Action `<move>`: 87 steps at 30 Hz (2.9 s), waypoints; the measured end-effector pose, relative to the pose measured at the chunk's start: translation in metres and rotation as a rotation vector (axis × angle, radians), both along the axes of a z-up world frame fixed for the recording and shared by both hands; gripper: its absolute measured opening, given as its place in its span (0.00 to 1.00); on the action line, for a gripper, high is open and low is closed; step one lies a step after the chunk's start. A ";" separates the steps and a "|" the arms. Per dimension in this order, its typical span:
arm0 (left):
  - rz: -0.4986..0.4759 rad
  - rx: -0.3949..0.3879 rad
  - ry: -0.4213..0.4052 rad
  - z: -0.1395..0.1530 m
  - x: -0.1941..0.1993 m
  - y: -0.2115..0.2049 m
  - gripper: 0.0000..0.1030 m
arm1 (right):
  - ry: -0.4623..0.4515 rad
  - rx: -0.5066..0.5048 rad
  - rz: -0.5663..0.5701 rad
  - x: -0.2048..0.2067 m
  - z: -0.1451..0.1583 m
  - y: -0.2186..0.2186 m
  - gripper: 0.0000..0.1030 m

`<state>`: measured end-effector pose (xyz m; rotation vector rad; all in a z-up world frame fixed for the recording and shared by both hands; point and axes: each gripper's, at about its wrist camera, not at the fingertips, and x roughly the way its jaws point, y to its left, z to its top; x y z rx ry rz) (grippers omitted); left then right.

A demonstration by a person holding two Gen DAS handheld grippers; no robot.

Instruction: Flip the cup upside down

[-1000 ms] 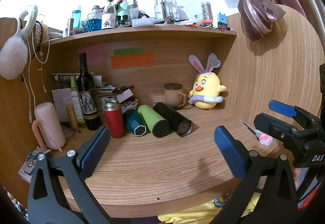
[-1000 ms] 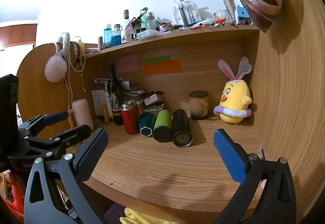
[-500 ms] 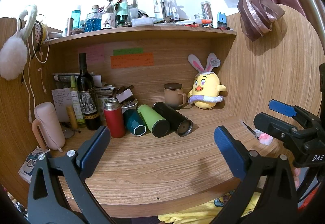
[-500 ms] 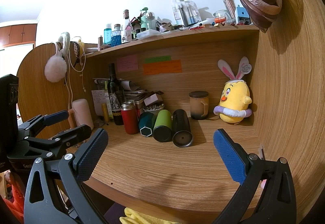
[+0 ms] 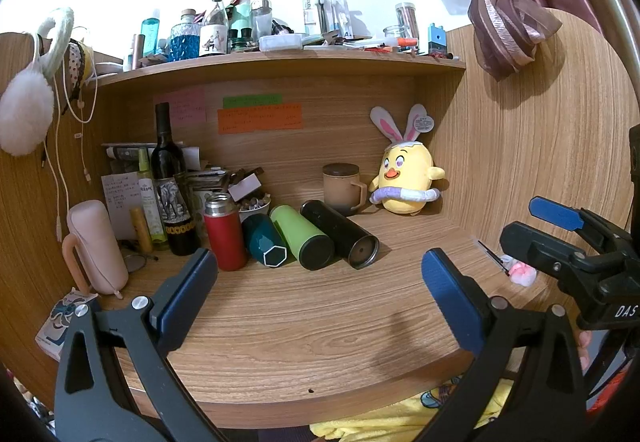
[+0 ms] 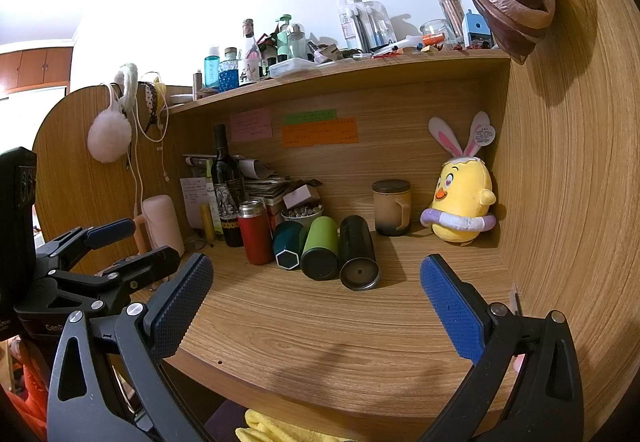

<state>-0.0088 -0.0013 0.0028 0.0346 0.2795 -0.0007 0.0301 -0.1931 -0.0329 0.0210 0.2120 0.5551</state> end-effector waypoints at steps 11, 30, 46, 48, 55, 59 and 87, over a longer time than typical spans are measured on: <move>0.000 0.000 0.000 0.000 0.000 0.000 1.00 | 0.001 0.000 0.000 0.000 0.000 0.000 1.00; -0.010 -0.017 0.084 -0.011 0.027 -0.005 1.00 | 0.031 0.007 -0.010 0.017 -0.009 -0.007 1.00; -0.117 -0.149 0.446 -0.033 0.247 -0.013 0.86 | 0.201 0.060 -0.101 0.107 -0.048 -0.045 1.00; -0.128 -0.155 0.495 -0.036 0.274 -0.019 0.78 | 0.220 0.062 -0.107 0.116 -0.052 -0.049 1.00; -0.080 -0.152 0.635 -0.062 0.331 -0.029 0.68 | 0.266 0.083 -0.114 0.137 -0.063 -0.056 1.00; -0.070 -0.159 0.696 -0.081 0.349 -0.032 0.65 | 0.278 0.096 -0.114 0.141 -0.067 -0.058 1.00; -0.126 -0.081 0.620 -0.087 0.237 -0.067 0.58 | 0.232 0.066 -0.106 0.101 -0.055 -0.052 1.00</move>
